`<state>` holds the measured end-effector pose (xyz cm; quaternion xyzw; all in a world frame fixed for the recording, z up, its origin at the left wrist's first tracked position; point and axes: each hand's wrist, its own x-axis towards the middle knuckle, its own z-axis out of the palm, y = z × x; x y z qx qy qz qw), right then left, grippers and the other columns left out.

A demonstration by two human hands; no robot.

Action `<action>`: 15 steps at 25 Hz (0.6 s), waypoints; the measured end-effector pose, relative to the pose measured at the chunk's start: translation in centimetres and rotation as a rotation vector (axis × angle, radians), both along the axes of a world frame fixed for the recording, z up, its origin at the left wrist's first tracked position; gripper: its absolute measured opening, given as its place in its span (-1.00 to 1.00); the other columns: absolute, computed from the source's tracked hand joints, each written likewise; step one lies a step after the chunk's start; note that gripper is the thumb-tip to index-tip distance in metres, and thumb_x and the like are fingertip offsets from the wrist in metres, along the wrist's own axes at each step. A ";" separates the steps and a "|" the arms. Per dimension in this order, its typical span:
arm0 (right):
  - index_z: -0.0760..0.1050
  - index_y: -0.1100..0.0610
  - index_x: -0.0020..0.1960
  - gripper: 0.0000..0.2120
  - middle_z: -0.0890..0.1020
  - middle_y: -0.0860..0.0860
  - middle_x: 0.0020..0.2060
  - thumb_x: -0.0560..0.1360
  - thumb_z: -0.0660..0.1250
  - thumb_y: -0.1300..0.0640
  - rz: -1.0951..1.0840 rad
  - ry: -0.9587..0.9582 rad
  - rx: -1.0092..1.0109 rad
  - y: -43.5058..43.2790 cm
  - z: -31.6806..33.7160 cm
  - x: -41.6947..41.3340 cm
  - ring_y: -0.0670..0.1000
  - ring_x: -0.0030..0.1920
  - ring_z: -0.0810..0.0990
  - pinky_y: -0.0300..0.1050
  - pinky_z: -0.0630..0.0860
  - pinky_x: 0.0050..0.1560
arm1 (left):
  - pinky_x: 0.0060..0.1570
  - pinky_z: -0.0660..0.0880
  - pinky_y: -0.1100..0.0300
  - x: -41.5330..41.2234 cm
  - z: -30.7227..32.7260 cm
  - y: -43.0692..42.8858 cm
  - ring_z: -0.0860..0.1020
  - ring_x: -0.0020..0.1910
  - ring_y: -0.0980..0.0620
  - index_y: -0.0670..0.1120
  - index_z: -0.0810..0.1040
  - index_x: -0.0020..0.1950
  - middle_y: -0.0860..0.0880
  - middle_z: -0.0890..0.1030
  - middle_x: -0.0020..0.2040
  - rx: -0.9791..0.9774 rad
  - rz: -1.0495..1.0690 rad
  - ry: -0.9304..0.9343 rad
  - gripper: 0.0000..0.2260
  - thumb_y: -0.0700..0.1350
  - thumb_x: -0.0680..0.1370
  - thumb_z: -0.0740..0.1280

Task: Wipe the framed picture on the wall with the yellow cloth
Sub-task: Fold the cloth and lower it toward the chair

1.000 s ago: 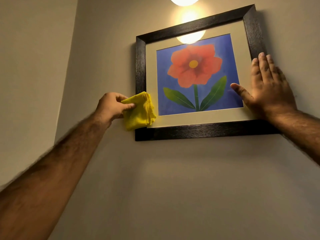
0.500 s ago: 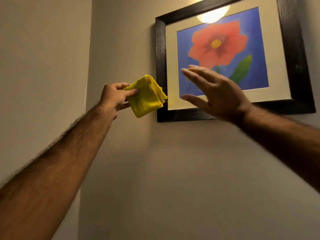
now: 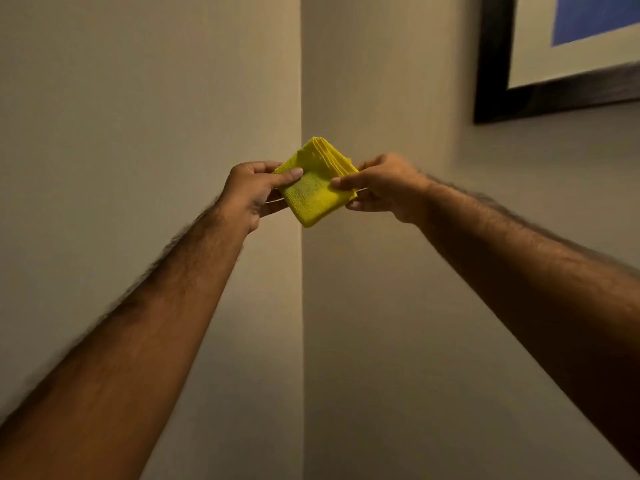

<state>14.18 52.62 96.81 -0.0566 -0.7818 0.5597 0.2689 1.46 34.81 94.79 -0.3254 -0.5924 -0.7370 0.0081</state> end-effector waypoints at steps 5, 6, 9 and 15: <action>0.59 0.31 0.15 -0.66 0.67 0.17 -0.03 0.42 0.54 0.24 0.155 -0.199 -0.123 -3.8 -9.6 -8.0 0.07 -0.10 0.70 -0.15 0.71 -0.16 | -0.16 0.69 0.09 -4.9 -11.0 -7.4 0.75 -0.12 -0.04 -0.19 0.63 0.01 -0.13 0.75 -0.10 0.034 -0.035 -0.300 -0.88 -0.32 0.50 0.45; 0.59 0.31 0.15 -0.67 0.67 0.16 -0.03 0.43 0.53 0.25 0.190 -0.236 -0.145 -4.4 -11.9 -9.3 0.05 -0.11 0.70 -0.16 0.71 -0.15 | -0.14 0.69 0.09 -5.6 -13.5 -8.8 0.75 -0.12 -0.04 -0.22 0.63 0.01 -0.16 0.73 -0.08 0.054 -0.020 -0.349 -0.89 -0.34 0.50 0.43; 0.59 0.33 0.23 -0.61 0.70 0.19 0.08 0.44 0.53 0.25 0.298 -0.365 -0.186 -6.9 -19.5 -13.0 0.07 -0.03 0.71 -0.18 0.70 -0.11 | -0.11 0.69 0.08 -7.2 -21.8 -12.5 0.75 -0.11 -0.06 -0.26 0.62 0.01 -0.18 0.73 -0.07 0.047 0.072 -0.477 -0.87 -0.37 0.49 0.44; 0.65 0.30 0.09 -0.73 0.72 0.14 -0.08 0.40 0.54 0.32 0.541 -0.712 -0.241 -13.5 -38.1 -19.4 0.00 -0.14 0.73 -0.18 0.70 -0.10 | -0.09 0.70 0.09 -8.3 -40.5 -21.1 0.73 -0.17 0.00 -0.22 0.64 -0.04 -0.10 0.75 -0.19 -0.054 0.316 -0.708 -0.90 -0.37 0.50 0.43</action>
